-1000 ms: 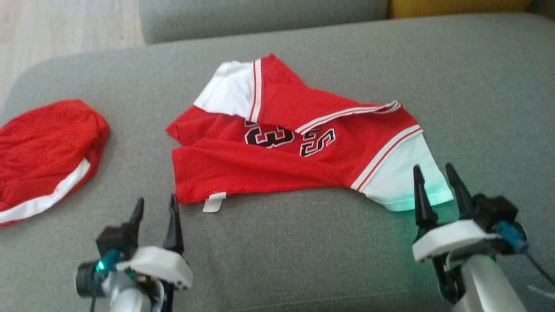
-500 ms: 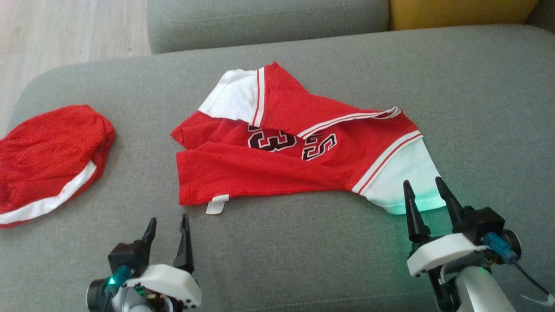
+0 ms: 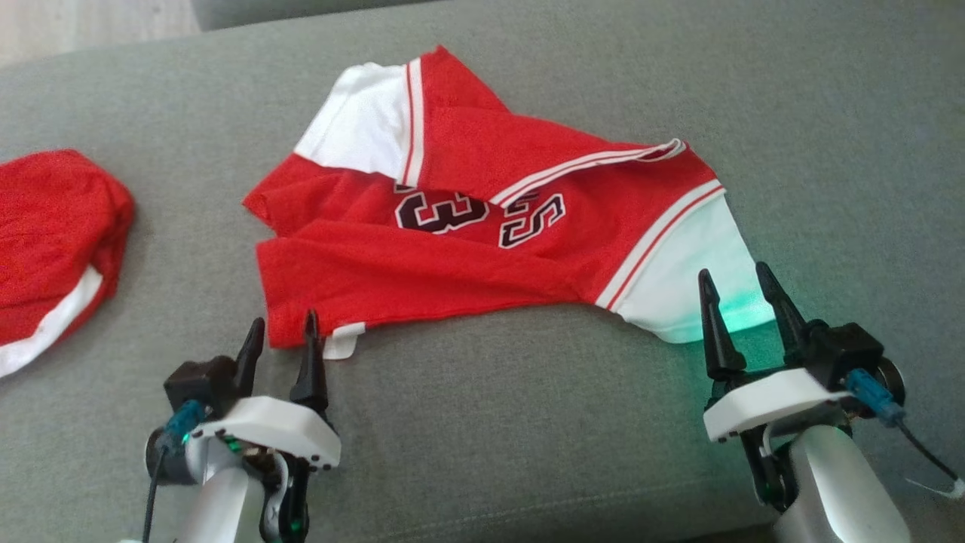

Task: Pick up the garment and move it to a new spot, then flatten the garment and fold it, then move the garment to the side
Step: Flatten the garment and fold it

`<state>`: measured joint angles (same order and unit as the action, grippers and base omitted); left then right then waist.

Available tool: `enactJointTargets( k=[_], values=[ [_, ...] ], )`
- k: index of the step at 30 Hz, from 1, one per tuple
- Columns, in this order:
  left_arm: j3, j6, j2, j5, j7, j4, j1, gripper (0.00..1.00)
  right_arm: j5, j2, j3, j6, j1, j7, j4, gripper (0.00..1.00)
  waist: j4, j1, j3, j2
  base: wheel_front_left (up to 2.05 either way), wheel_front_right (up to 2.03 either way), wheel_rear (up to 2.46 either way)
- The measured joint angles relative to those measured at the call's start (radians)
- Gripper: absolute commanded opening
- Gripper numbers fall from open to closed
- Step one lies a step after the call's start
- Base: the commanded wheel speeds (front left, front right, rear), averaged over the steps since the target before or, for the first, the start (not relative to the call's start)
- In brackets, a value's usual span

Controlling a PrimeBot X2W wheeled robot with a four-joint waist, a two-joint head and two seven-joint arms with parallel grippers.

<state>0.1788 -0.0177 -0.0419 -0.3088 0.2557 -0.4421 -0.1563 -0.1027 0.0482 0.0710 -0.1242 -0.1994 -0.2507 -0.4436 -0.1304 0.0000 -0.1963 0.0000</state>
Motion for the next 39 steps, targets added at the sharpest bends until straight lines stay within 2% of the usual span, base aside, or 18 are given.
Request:
enactJointTargets(
  k=[11,12,13,14,20,25,35,36,37,38,39],
  values=[
    [-0.03,-0.009,0.0,-0.021,0.001,-0.082,-0.041,1.0,-0.003,0.0,-0.01,0.0,-0.025,0.0,0.01,1.0,-0.035,0.0,-0.052,0.0,0.0,0.0,0.0],
    [-0.028,-0.008,0.0,-0.028,0.001,-0.084,-0.045,0.68,-0.003,0.0,-0.014,0.0,-0.027,0.0,0.01,1.0,-0.036,0.0,-0.053,0.0,0.0,0.0,0.0],
    [-0.026,-0.007,0.0,-0.032,0.001,-0.088,-0.048,0.25,-0.003,0.0,-0.016,0.0,-0.027,0.0,0.01,1.0,-0.036,0.0,-0.054,0.0,0.0,0.0,0.0],
    [-0.023,-0.005,0.0,-0.038,0.001,-0.092,-0.05,0.0,-0.003,0.0,-0.019,0.0,-0.027,0.0,0.008,1.0,-0.037,0.0,-0.054,0.0,0.0,0.0,0.0],
    [0.002,0.001,0.0,-0.046,0.001,-0.106,-0.051,0.0,-0.001,0.0,-0.07,0.0,-0.027,0.0,-0.038,1.0,-0.033,0.0,-0.045,0.0,0.0,0.0,0.0],
    [0.014,0.001,0.0,-0.056,0.001,-0.103,-0.038,0.0,0.033,0.0,-0.141,0.0,-0.028,0.004,-0.157,1.0,-0.019,0.0,-0.033,0.0,0.0,0.0,0.0],
    [0.03,0.002,0.0,-0.056,0.001,-0.084,-0.026,0.0,0.042,0.0,-0.15,0.0,-0.107,0.036,-0.301,1.0,0.001,0.0,-0.044,0.0,0.0,0.0,0.0],
    [0.031,0.002,0.0,-0.055,0.001,-0.083,-0.026,0.0,0.04,0.0,-0.147,0.0,-0.116,0.039,-0.313,0.78,0.003,0.0,-0.044,0.0,0.0,0.0,0.0],
    [0.031,0.003,0.0,-0.055,0.001,-0.083,-0.027,0.0,0.032,0.0,-0.146,0.0,-0.125,0.041,-0.324,0.22,0.004,0.0,-0.044,0.0,0.0,0.0,0.0],
    [0.031,0.003,0.0,-0.055,0.001,-0.083,-0.027,0.0,0.032,0.0,-0.146,0.0,-0.125,0.041,-0.324,0.0,0.004,0.0,-0.044,0.0,0.0,0.0,0.0],
    [0.031,0.005,0.0,-0.055,0.001,-0.083,-0.027,0.0,0.023,0.0,-0.142,0.0,-0.132,0.041,-0.333,0.0,0.006,0.0,-0.043,0.0,0.0,0.0,0.0]
  ],
)
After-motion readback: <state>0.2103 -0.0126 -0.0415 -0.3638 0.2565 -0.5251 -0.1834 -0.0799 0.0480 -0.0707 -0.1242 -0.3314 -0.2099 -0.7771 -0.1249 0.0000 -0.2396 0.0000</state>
